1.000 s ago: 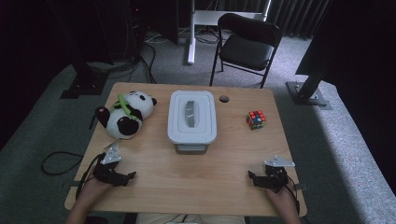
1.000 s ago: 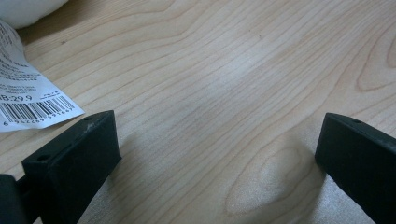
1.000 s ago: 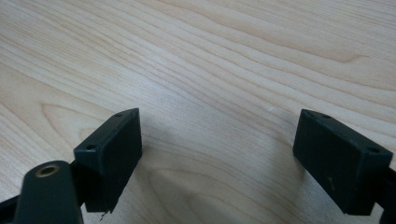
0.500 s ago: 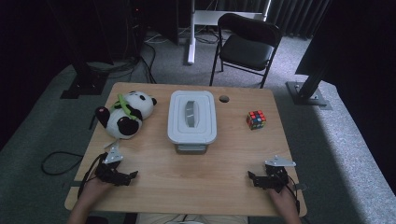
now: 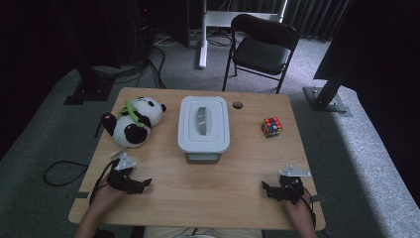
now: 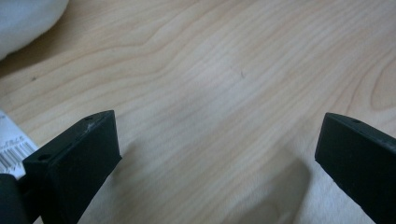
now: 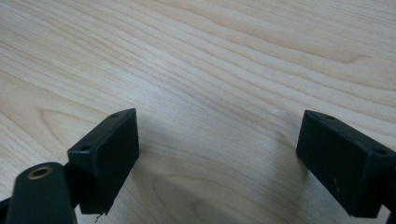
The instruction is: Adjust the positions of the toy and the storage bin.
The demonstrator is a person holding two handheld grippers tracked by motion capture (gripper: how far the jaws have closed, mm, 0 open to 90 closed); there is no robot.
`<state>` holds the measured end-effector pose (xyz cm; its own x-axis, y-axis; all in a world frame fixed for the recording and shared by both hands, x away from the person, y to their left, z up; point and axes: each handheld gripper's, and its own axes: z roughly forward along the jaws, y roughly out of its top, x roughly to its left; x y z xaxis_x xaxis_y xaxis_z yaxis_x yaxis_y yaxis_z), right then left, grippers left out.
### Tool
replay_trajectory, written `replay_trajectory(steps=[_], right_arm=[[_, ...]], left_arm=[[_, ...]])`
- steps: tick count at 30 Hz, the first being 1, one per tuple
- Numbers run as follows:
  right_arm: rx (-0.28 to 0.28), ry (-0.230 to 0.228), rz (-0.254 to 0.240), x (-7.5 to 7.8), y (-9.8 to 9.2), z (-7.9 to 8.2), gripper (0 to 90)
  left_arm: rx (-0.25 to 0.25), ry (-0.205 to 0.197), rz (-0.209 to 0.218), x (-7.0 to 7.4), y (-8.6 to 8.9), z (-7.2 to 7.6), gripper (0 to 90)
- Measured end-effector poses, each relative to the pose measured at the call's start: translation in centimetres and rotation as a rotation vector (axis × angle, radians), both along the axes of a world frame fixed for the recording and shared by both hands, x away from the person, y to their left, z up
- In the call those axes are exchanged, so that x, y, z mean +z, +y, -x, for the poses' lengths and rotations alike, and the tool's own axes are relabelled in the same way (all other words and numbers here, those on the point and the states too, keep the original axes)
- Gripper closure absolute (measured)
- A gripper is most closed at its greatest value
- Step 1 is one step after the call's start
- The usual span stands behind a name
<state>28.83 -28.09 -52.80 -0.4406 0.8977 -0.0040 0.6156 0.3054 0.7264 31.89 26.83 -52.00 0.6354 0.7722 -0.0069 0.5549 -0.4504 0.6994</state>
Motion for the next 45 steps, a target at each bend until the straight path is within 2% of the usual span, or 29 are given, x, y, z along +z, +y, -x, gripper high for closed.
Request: replay_trajectory(steps=[2, 4, 9, 11, 12, 14, 17, 19, 22, 26, 32, 37, 40, 42, 43, 45], right_arm=[[0.001, -0.009, 0.009, 0.0, 0.3, -0.2, 12.5], [0.019, 0.007, -0.006, 0.0, 0.4, -0.6, 11.9], [0.03, 0.007, -0.004, 0.0, 1.1, -1.4, 12.1], [0.031, 0.006, -0.004, 0.0, 1.3, -1.7, 12.1], [0.031, 0.006, 0.005, 0.2, 1.8, -2.4, 13.5], [0.033, -0.014, 0.025, 0.4, 2.2, -2.9, 13.5], [0.045, -0.03, 0.013, 0.9, 2.6, -3.8, 13.5], [0.055, -0.038, 0.011, 1.2, 3.1, -4.4, 13.5], [0.07, -0.048, 0.015, 1.5, 3.8, -5.3, 13.6], [0.092, -0.05, 0.009, 1.7, 4.9, -6.4, 13.6], [0.115, -0.041, -0.016, 1.7, 6.3, -8.0, 13.9], [0.115, -0.065, -0.032, 2.1, 7.4, -9.4, 14.4], [0.12, -0.066, -0.028, 2.1, 8.1, -10.5, 15.3], [0.123, -0.063, -0.029, 2.1, 8.3, -10.9, 17.7], [0.124, -0.049, -0.037, 2.0, 8.7, -11.7, 17.8], [0.11, -0.049, -0.037, 1.9, 8.9, -12.2, 17.8]], left_arm=[[-0.003, -0.005, -0.013, 0.1, -0.4, -0.2, 0.5], [-0.008, -0.012, -0.018, 0.2, -0.9, -0.4, 0.5], [-0.031, -0.019, -0.013, 0.6, -2.1, -1.3, 0.5], [-0.031, -0.019, -0.013, 0.6, -2.1, -1.3, 0.5], [-0.037, -0.036, -0.022, 0.7, -3.0, -2.1, 0.5], [-0.042, -0.042, -0.016, 0.9, -3.4, -2.7, 0.5], [-0.056, -0.043, -0.014, 1.2, -4.3, -3.5, 0.5], [-0.071, -0.048, -0.03, 1.3, -5.1, -3.9, 0.5], [-0.088, -0.047, -0.023, 1.3, -6.1, -4.7, 0.5], [-0.069, -0.045, -0.032, 1.2, -6.8, -5.7, 0.5], [-0.021, -0.069, -0.028, 1.4, -7.6, -7.1, 0.5], [0.016, -0.087, -0.041, 1.4, -8.1, -8.5, 0.5], [0.03, -0.101, -0.015, 1.6, -8.4, -9.3, 0.5], [0.03, -0.101, -0.015, 1.6, -8.4, -9.3, 0.5], [0.045, -0.103, -0.014, 1.8, -8.8, -9.9, 0.5], [0.051, -0.095, -0.003, 1.9, -8.9, -10.5, 0.5]])
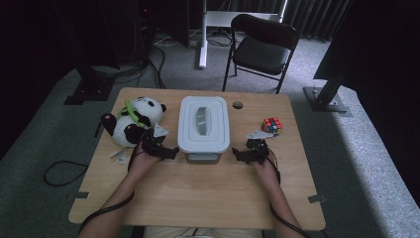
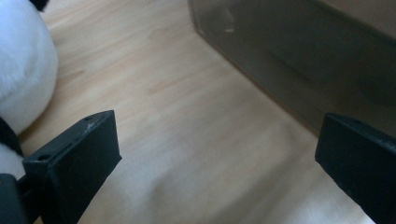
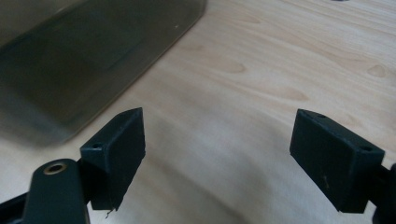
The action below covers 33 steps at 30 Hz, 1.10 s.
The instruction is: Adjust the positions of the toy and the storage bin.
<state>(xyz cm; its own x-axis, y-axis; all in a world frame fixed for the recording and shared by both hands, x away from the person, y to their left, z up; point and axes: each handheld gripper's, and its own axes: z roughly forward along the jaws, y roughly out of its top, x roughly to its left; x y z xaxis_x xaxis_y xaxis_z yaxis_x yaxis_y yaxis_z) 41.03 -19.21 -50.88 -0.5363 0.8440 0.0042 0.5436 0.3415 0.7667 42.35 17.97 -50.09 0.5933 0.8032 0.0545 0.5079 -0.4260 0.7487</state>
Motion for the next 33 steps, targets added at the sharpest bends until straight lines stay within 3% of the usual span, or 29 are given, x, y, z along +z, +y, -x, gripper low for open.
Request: replay_trajectory(steps=[2, 7, 16, 21, 26, 33], right_arm=[[-0.01, 0.003, -0.014, -0.1, 0.2, -0.7, 17.8], [-0.007, 0.015, -0.005, 0.0, 0.6, -2.4, 16.9], [-0.031, 0.039, -0.068, 0.4, 0.6, -5.6, 15.3], [-0.011, 0.035, -0.109, 0.9, 1.0, -6.0, 14.2], [0.002, 0.004, -0.061, 1.1, 1.9, -5.8, 16.1], [0.055, 0.022, -0.087, 1.4, 1.6, -5.7, 17.3]], left_arm=[[0.011, -0.002, -0.01, 0.0, -0.1, -0.4, 0.5], [0.018, 0.003, 0.016, 0.3, -0.4, -1.6, 0.5], [0.068, -0.01, -0.027, 1.0, -1.2, -3.5, 0.5], [0.06, -0.004, -0.008, 1.2, -1.4, -3.4, 0.5], [0.049, -0.012, -0.017, 1.5, -1.7, -3.1, 0.5], [0.037, -0.019, -0.022, 2.1, -1.9, -2.5, 1.1]])
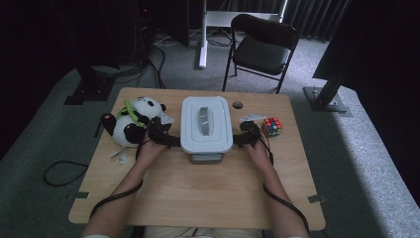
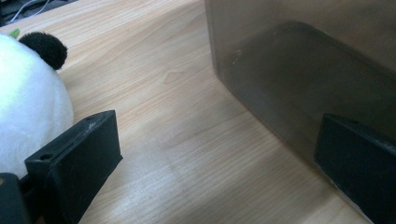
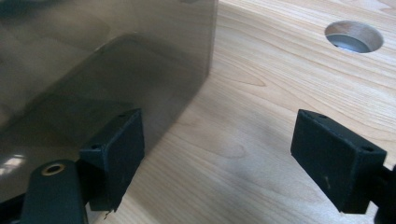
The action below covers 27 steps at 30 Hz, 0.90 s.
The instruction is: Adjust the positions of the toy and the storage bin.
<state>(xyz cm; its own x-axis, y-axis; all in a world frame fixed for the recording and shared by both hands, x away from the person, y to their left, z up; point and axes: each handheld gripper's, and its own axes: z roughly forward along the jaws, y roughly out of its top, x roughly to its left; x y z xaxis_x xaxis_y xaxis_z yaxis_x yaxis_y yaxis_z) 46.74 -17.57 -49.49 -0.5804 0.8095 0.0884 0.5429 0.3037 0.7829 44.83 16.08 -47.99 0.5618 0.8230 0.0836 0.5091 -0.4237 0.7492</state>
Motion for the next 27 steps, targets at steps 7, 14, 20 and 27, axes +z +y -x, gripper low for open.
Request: replay_trajectory(steps=[7, 14, 20, 27], right_arm=[[0.041, -0.008, -0.013, 0.2, -0.2, 0.6, 18.3], [0.075, -0.016, -0.045, 0.1, -0.6, 1.6, 19.4], [0.114, -0.013, -0.056, 0.0, -1.0, 2.6, 19.8], [0.14, -0.018, -0.059, 0.0, -1.5, 4.0, 20.0]], left_arm=[[-0.03, 0.006, -0.022, 0.3, -0.3, 1.3, 1.1], [-0.05, 0.0, -0.026, 0.3, -0.5, 2.7, 1.1], [-0.063, 0.005, -0.035, 0.4, -0.7, 3.9, 1.1], [-0.104, 0.003, -0.047, 0.6, -1.4, 6.0, 1.1]])
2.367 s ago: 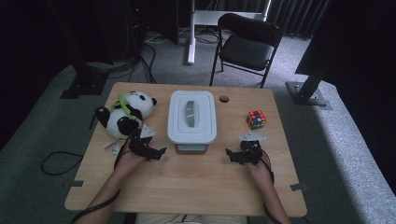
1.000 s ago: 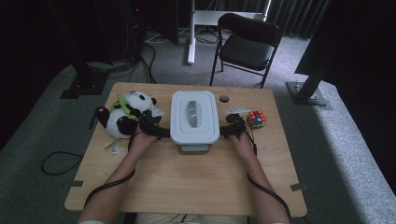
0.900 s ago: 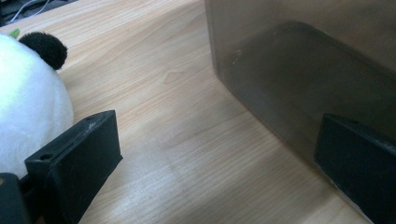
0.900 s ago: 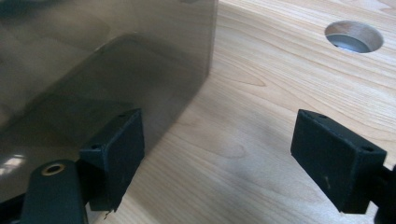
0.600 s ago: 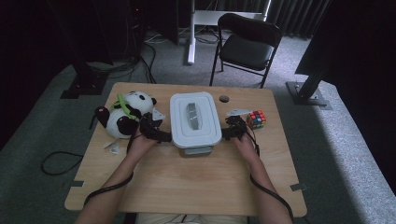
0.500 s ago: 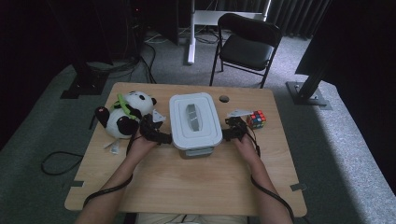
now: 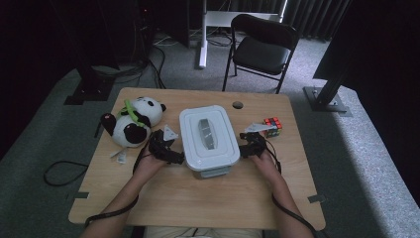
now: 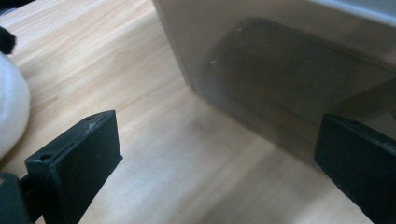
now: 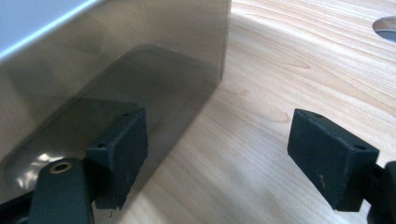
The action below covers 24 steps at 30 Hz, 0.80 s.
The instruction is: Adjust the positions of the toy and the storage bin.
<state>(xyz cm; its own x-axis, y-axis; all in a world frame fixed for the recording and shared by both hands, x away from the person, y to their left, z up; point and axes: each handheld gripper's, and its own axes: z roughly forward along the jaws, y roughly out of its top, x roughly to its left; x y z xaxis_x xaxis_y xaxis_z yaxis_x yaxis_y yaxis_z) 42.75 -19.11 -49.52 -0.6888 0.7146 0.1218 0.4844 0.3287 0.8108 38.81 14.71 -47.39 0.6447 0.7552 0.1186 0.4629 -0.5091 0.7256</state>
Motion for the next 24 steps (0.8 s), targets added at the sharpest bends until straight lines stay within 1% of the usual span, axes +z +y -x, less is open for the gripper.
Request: replay_trajectory(steps=[1, 3, 4, 7, 9, 11, 12, 13, 15, 17, 19, 24], right_arm=[[0.002, -0.004, 0.003, 0.0, -0.1, 0.2, 20.0], [0.008, -0.005, 0.006, 0.0, -0.2, 0.7, 20.1], [0.015, -0.007, 0.008, 0.1, -0.3, 0.9, 20.1], [0.029, -0.008, 0.004, 0.0, -0.4, 1.4, 20.1], [0.038, -0.005, -0.009, -0.1, -0.5, 1.7, 20.1], [0.048, -0.002, -0.019, -0.2, -0.6, 2.0, 20.1], [0.048, -0.002, -0.019, -0.2, -0.6, 2.0, 20.1], [0.059, -0.005, -0.022, -0.3, -0.6, 2.4, 20.3], [0.07, -0.01, -0.021, -0.3, -0.6, 2.8, 20.6], [0.083, -0.01, -0.024, -0.3, -0.7, 3.1, 20.6], [0.085, -0.012, -0.023, -0.3, -0.8, 3.2, 20.6], [0.101, -0.014, -0.017, -0.3, -1.1, 4.0, 20.6]], left_arm=[[-0.008, 0.002, -0.004, 0.1, -0.1, 0.3, 1.1], [-0.018, -0.022, -0.018, 0.1, -0.3, 1.2, 1.0], [-0.018, -0.022, -0.018, 0.1, -0.3, 1.2, 1.1], [-0.014, -0.028, -0.012, 0.0, -0.3, 2.3, 1.1], [-0.015, -0.024, -0.008, 0.0, -0.3, 2.4, 1.1], [-0.023, -0.021, -0.007, 0.0, -0.2, 3.0, 1.1], [-0.023, -0.021, -0.007, 0.0, -0.2, 3.0, 1.0], [-0.021, -0.019, -0.001, 0.0, -0.2, 3.4, 1.0], [-0.02, -0.017, 0.003, -0.1, -0.1, 3.6, 1.1], [-0.029, -0.013, 0.011, -0.1, -0.1, 4.3, 1.0], [-0.035, -0.012, 0.011, -0.1, -0.1, 4.5, 1.0], [-0.05, -0.015, 0.007, 0.0, -0.5, 5.5, 1.0]])
